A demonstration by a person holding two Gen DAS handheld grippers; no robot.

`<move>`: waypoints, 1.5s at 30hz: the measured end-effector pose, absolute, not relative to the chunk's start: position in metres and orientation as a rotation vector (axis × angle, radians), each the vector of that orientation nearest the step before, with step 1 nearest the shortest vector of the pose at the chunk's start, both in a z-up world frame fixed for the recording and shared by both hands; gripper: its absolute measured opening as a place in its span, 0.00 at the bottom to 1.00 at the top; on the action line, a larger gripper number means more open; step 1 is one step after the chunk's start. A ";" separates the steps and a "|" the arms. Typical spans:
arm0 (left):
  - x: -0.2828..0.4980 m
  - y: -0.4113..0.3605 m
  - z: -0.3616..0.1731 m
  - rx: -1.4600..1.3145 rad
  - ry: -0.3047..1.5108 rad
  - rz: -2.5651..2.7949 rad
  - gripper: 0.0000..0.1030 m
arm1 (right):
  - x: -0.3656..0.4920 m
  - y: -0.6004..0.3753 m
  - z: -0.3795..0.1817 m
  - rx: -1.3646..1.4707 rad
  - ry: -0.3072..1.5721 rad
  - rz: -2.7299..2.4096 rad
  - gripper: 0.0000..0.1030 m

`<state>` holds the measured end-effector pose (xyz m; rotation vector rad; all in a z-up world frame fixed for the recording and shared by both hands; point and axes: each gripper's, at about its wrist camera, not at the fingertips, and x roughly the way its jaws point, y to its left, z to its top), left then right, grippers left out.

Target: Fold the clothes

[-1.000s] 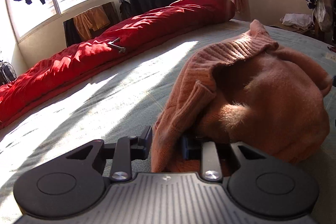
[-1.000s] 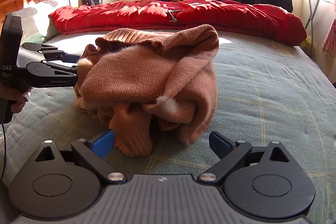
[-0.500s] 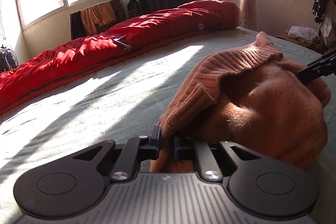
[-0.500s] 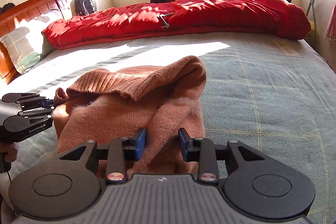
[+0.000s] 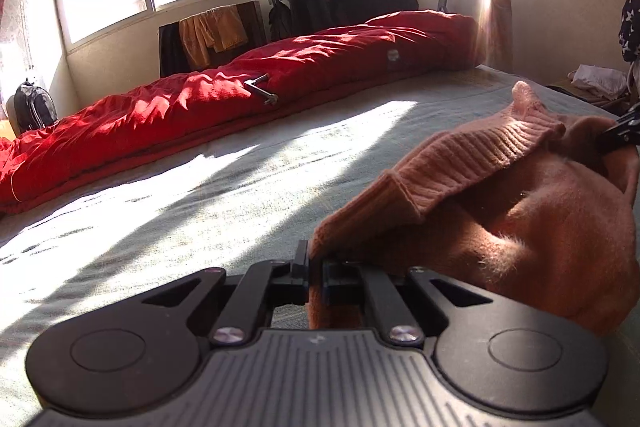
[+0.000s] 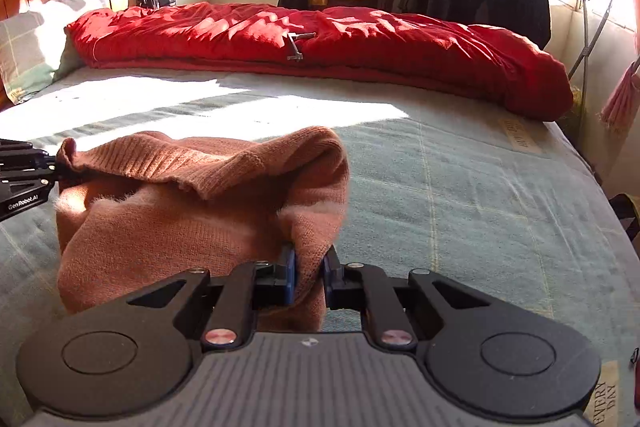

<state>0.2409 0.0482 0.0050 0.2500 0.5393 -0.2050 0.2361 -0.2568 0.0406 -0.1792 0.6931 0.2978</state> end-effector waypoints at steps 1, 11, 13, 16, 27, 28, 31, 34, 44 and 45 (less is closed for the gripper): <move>0.244 0.048 0.007 0.255 0.536 -0.198 0.03 | 0.239 -0.260 0.042 -0.190 0.692 0.291 0.13; 0.296 0.043 0.035 0.295 0.513 -0.126 0.04 | 0.299 -0.288 0.053 -0.319 0.676 0.167 0.05; 0.311 0.040 0.037 0.315 0.512 -0.113 0.04 | 0.315 -0.290 0.053 -0.355 0.666 0.144 0.05; 0.338 0.036 0.039 0.334 0.518 -0.093 0.04 | 0.342 -0.296 0.055 -0.381 0.652 0.110 0.05; 0.443 0.017 0.022 0.362 0.587 -0.072 0.04 | 0.457 -0.314 0.039 -0.382 0.656 0.023 0.05; 0.452 0.015 0.016 0.369 0.605 -0.072 0.04 | 0.466 -0.314 0.035 -0.380 0.667 0.022 0.05; 0.476 0.015 -0.005 0.374 0.671 -0.083 0.04 | 0.495 -0.311 0.013 -0.386 0.730 0.028 0.05; 0.493 0.016 -0.027 0.371 0.721 -0.092 0.04 | 0.516 -0.307 -0.016 -0.396 0.784 0.033 0.05; 0.517 0.028 -0.040 0.317 0.774 -0.067 0.14 | 0.529 -0.310 -0.040 -0.309 0.818 0.035 0.12; 0.513 0.028 -0.036 0.317 0.772 -0.071 0.14 | 0.525 -0.312 -0.033 -0.289 0.813 0.043 0.14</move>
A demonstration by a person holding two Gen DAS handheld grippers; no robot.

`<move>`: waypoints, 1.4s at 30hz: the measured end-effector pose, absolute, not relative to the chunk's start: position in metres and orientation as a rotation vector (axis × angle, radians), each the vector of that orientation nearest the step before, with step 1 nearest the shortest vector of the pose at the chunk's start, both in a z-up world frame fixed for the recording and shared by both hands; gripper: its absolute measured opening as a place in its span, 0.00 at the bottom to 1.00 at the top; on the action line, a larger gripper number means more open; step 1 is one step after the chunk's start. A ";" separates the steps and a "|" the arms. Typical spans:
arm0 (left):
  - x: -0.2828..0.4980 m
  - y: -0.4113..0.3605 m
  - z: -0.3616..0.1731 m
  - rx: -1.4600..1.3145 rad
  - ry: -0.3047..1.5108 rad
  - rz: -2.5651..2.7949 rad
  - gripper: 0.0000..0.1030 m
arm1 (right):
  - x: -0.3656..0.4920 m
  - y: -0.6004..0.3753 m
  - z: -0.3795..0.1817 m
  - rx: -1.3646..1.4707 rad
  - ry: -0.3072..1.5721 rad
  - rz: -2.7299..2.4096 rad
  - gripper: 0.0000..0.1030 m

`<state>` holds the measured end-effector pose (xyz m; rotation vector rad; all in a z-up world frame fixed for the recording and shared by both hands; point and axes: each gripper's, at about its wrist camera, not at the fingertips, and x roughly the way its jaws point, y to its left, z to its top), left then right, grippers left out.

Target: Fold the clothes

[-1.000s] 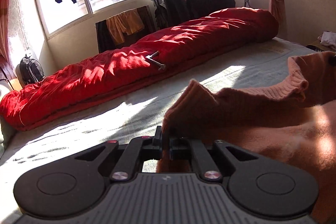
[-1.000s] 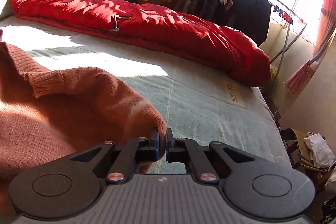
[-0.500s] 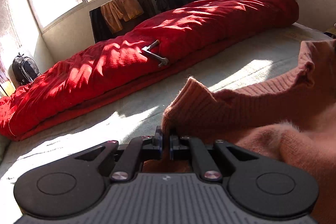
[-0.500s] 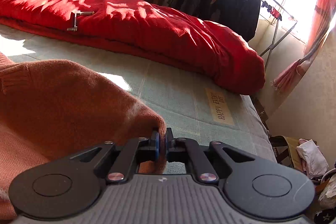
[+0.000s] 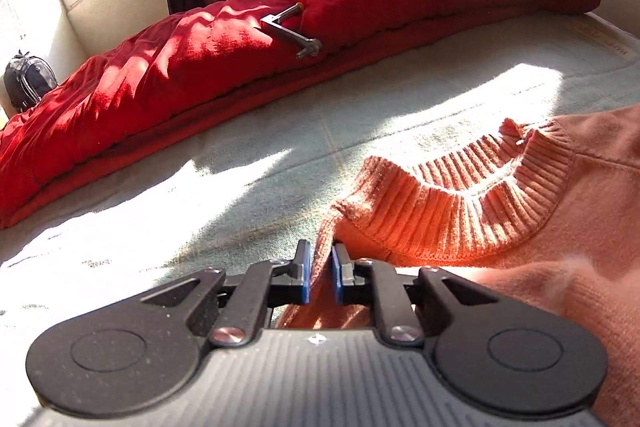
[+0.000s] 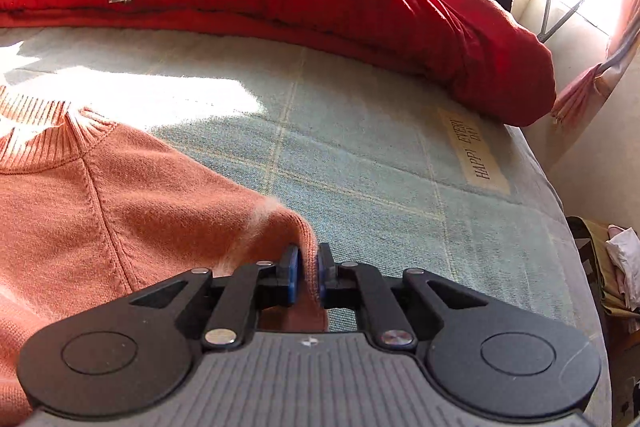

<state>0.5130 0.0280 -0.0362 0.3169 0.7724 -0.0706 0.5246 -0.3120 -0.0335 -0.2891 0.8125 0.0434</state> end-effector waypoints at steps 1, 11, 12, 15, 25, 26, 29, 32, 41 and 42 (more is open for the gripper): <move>0.508 0.029 -0.031 0.311 0.769 -0.076 0.14 | 0.519 -0.314 -0.027 -0.267 0.808 0.054 0.15; 0.426 0.047 0.027 0.272 0.762 -0.095 0.15 | 0.425 -0.321 0.038 -0.195 0.802 0.158 0.20; 0.416 0.048 0.032 0.266 0.767 -0.099 0.16 | 0.413 -0.319 0.042 -0.203 0.800 0.168 0.22; 0.377 0.050 0.033 0.226 0.778 -0.140 0.16 | 0.373 -0.312 0.050 -0.222 0.784 0.194 0.24; 0.258 0.051 -0.007 0.040 0.864 -0.254 0.21 | 0.245 -0.281 0.032 -0.121 0.779 0.299 0.29; 0.250 0.051 -0.010 0.023 0.859 -0.266 0.21 | 0.234 -0.278 0.028 -0.101 0.774 0.306 0.29; 0.238 0.051 -0.017 -0.015 0.838 -0.285 0.23 | 0.200 -0.268 0.015 -0.044 0.755 0.317 0.31; 0.237 0.053 -0.022 -0.054 0.829 -0.293 0.33 | 0.170 -0.261 0.002 0.023 0.740 0.322 0.39; 0.276 0.051 -0.044 -0.122 0.812 -0.247 0.35 | 0.148 -0.270 -0.015 0.166 0.777 0.298 0.43; 0.282 0.051 -0.049 -0.141 0.818 -0.244 0.36 | 0.149 -0.272 -0.014 0.172 0.773 0.299 0.46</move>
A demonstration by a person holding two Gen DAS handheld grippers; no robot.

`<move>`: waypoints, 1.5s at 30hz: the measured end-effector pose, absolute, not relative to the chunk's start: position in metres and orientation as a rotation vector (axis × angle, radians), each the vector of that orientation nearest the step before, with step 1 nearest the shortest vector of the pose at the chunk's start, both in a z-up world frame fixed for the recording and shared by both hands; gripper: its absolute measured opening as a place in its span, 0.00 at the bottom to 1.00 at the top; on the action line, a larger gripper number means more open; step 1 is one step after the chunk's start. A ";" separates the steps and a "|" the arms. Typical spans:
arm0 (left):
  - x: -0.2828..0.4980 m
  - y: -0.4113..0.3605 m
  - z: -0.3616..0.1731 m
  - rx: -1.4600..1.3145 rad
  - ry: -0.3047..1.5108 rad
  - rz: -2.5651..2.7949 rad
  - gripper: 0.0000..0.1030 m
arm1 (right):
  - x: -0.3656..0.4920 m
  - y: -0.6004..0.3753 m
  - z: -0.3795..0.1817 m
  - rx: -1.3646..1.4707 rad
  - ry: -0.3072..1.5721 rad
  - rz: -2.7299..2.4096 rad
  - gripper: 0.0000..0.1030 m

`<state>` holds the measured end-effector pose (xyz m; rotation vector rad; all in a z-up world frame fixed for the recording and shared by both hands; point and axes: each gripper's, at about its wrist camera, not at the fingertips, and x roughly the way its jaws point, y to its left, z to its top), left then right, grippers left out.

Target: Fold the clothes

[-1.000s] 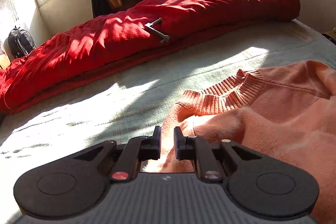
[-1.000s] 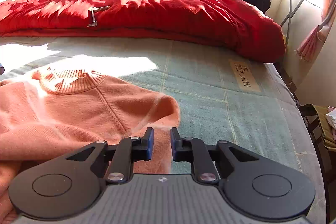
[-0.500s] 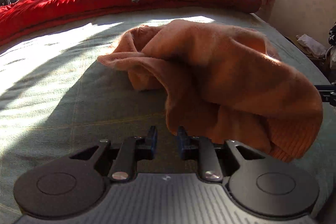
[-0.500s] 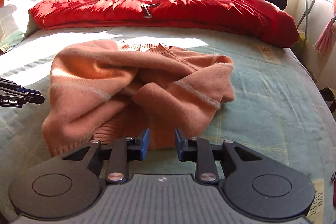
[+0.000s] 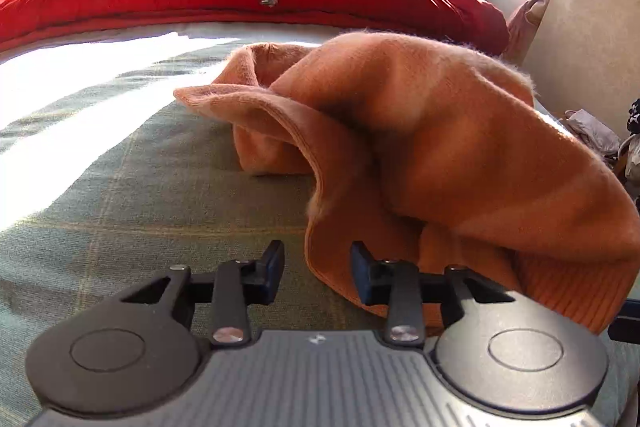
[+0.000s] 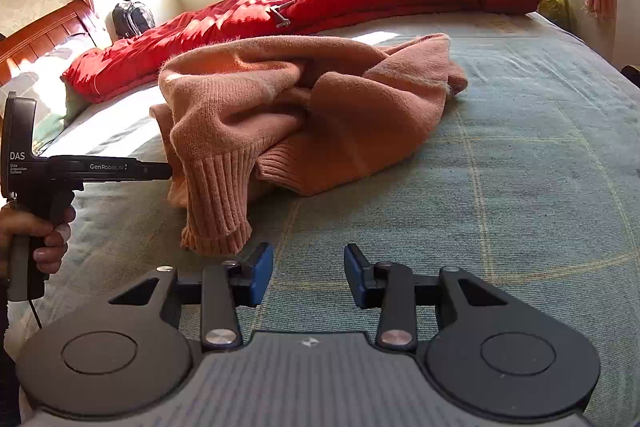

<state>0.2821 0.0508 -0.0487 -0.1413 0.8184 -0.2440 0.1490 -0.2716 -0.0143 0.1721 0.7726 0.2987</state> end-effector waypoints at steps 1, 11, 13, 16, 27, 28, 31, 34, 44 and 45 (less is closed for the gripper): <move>0.287 0.051 -0.053 -0.157 0.820 -0.242 0.36 | 0.150 -0.273 -0.014 0.180 0.769 0.301 0.47; 0.298 0.041 -0.063 -0.180 0.747 -0.258 0.03 | 0.159 -0.272 -0.023 0.169 0.780 0.302 0.48; 0.292 0.038 -0.054 -0.127 0.713 -0.252 0.03 | 0.160 -0.272 -0.024 0.167 0.777 0.290 0.48; 0.285 0.040 -0.041 -0.098 0.701 -0.249 0.03 | 0.160 -0.274 -0.025 0.166 0.776 0.278 0.48; 0.281 0.048 -0.032 -0.086 0.709 -0.249 0.10 | 0.157 -0.275 -0.023 0.182 0.767 0.281 0.48; 0.283 0.048 -0.036 -0.107 0.721 -0.252 0.18 | 0.157 -0.274 -0.024 0.180 0.769 0.283 0.48; 0.292 0.048 -0.049 -0.151 0.751 -0.244 0.31 | 0.156 -0.275 -0.024 0.174 0.768 0.283 0.49; 0.299 0.045 -0.060 -0.188 0.769 -0.248 0.32 | 0.157 -0.276 -0.024 0.172 0.768 0.279 0.49; 0.290 0.037 -0.049 -0.143 0.704 -0.155 0.03 | 0.160 -0.279 -0.029 0.168 0.778 0.262 0.49; 0.288 0.040 -0.045 -0.141 0.698 -0.140 0.03 | 0.160 -0.279 -0.029 0.163 0.778 0.255 0.49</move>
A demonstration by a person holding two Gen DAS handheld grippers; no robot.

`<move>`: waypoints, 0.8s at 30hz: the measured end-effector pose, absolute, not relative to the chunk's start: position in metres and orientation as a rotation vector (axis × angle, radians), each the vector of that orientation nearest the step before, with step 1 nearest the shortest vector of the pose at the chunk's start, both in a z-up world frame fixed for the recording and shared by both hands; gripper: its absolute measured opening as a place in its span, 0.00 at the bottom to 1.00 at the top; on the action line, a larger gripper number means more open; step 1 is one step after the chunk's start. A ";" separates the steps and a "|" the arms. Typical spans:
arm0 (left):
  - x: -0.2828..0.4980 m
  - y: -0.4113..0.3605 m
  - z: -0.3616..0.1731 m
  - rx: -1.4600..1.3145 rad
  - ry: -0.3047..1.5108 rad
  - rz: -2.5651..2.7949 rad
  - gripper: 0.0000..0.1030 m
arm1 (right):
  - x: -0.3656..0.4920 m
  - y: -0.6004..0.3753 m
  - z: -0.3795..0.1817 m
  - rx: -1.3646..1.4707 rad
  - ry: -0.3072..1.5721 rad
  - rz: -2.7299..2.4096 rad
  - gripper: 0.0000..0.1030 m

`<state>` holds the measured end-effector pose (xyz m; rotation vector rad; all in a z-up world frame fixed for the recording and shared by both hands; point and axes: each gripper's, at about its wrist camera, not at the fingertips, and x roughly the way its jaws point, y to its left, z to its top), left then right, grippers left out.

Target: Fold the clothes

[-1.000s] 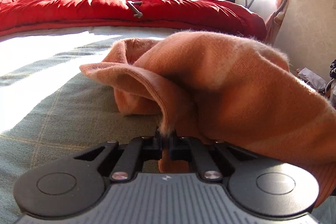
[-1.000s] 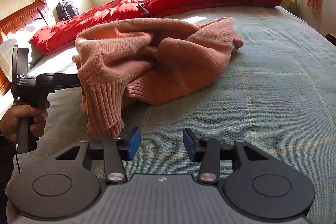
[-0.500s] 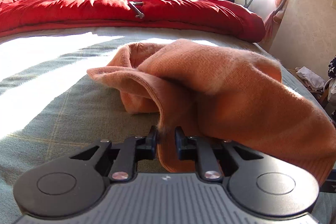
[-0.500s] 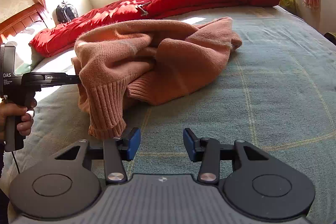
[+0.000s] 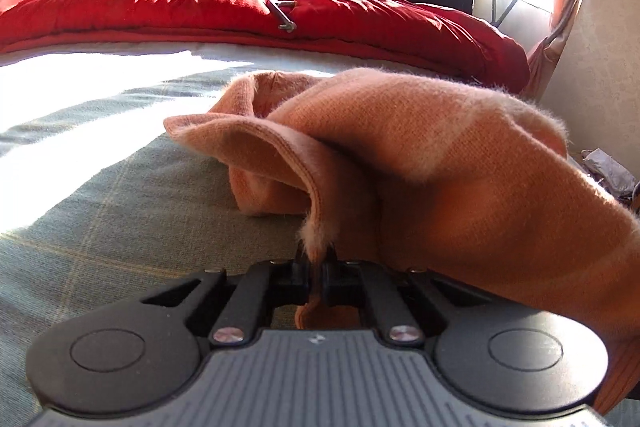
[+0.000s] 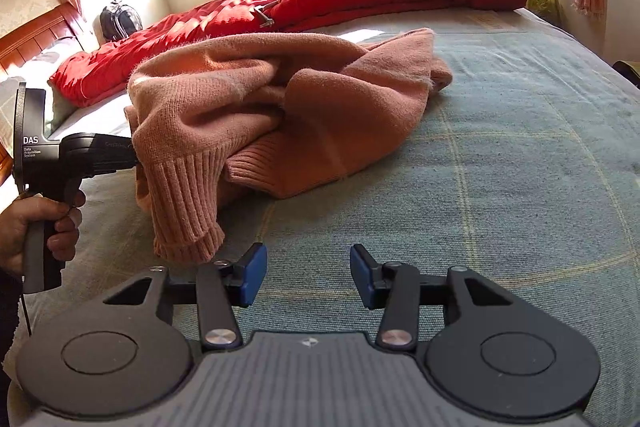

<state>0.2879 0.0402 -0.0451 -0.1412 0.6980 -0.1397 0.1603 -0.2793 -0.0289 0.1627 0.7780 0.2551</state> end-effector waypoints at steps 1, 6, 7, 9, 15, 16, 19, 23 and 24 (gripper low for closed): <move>0.286 0.045 -0.042 -0.145 0.695 -0.127 0.03 | 0.160 -0.280 -0.029 0.155 0.778 0.244 0.49; 0.279 0.073 -0.026 -0.142 0.678 -0.066 0.03 | 0.158 -0.283 -0.026 0.146 0.768 0.234 0.49; 0.276 0.079 -0.023 -0.136 0.672 -0.050 0.03 | 0.158 -0.284 -0.026 0.147 0.765 0.234 0.49; 0.271 0.090 -0.017 -0.125 0.661 -0.007 0.03 | 0.158 -0.284 -0.024 0.147 0.763 0.233 0.49; 0.266 0.134 -0.007 -0.103 0.659 0.138 0.03 | 0.158 -0.280 -0.021 0.140 0.759 0.236 0.49; 0.266 0.144 -0.006 -0.102 0.666 0.163 0.03 | 0.157 -0.279 -0.020 0.136 0.758 0.237 0.49; 0.269 0.168 -0.005 -0.129 0.686 0.204 0.03 | 0.155 -0.277 -0.018 0.128 0.757 0.237 0.49; 0.286 0.187 -0.001 -0.104 0.692 0.240 0.04 | 0.156 -0.276 -0.019 0.128 0.765 0.226 0.49; 0.289 0.189 -0.002 -0.121 0.694 0.232 0.05 | 0.157 -0.275 -0.020 0.127 0.768 0.225 0.49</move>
